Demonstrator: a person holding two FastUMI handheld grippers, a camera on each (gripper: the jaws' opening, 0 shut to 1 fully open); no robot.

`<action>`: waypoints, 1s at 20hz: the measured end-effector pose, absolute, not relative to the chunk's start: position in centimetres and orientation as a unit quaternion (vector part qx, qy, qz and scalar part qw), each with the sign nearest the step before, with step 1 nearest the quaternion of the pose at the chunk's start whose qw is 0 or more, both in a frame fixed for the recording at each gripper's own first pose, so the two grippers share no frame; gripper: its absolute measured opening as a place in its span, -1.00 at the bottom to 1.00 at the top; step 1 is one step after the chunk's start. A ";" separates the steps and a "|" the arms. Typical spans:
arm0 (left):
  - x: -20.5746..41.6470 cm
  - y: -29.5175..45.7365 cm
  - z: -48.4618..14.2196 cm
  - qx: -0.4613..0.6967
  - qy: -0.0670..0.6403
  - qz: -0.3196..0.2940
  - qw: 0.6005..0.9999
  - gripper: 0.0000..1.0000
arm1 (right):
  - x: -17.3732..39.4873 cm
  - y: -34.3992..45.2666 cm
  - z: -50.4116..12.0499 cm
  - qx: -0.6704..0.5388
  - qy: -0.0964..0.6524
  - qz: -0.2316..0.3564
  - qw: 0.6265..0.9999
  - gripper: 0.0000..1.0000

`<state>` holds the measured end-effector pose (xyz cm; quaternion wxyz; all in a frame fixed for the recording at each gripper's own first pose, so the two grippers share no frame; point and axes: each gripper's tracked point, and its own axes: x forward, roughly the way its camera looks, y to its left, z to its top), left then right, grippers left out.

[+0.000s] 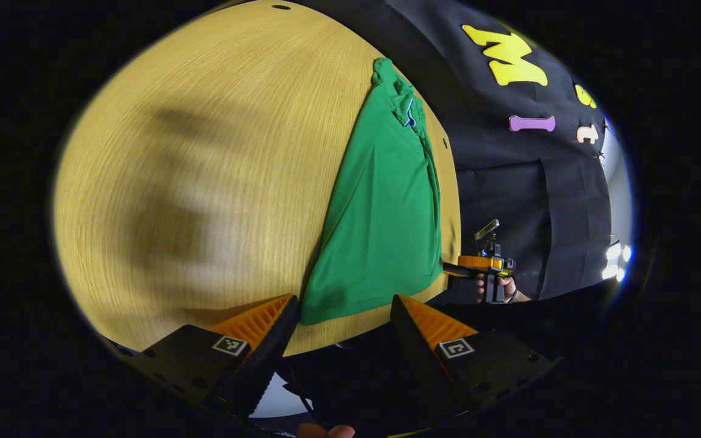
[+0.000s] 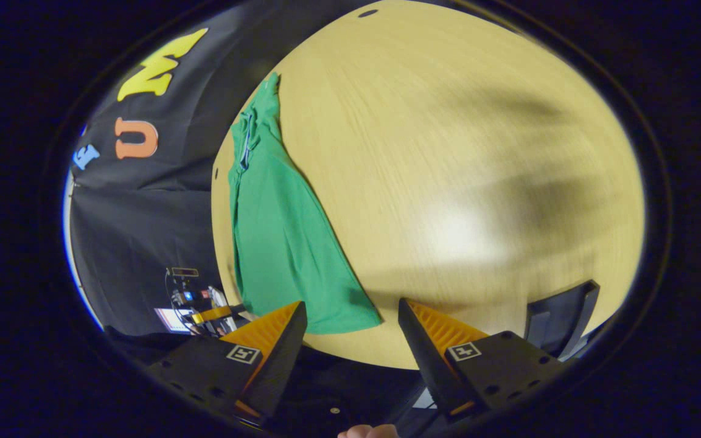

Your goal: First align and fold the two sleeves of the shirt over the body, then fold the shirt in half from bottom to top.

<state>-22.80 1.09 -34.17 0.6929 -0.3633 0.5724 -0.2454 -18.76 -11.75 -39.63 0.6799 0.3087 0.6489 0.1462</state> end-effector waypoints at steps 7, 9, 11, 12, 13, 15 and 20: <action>-22.2 -4.3 -34.2 -0.372 0.580 -0.290 0.664 0.87 | -19.5 -7.2 -39.9 0.144 0.638 0.224 0.723 0.83; -21.9 -5.3 -34.1 -0.371 0.582 -0.300 0.659 0.81 | -19.2 -6.3 -40.3 0.088 0.621 0.226 0.746 0.91; -21.4 -6.3 -33.9 -0.374 0.580 -0.302 0.657 0.80 | -18.9 -5.3 -40.9 0.038 0.600 0.215 0.770 0.85; -21.3 -6.5 -34.0 -0.378 0.579 -0.299 0.657 0.79 | -18.8 -5.1 -41.1 0.007 0.590 0.209 0.780 0.76; -21.3 -6.7 -34.7 -0.367 0.585 -0.292 0.662 0.76 | -18.7 -5.2 -41.3 -0.024 0.582 0.202 0.787 0.73; -20.9 -6.8 -34.5 -0.364 0.591 -0.285 0.661 0.34 | -18.4 -5.5 -42.1 -0.073 0.566 0.182 0.801 0.63; -20.5 -6.3 -35.0 -0.372 0.611 -0.239 0.657 -0.20 | -17.5 -5.7 -42.1 -0.108 0.537 0.160 0.821 -0.27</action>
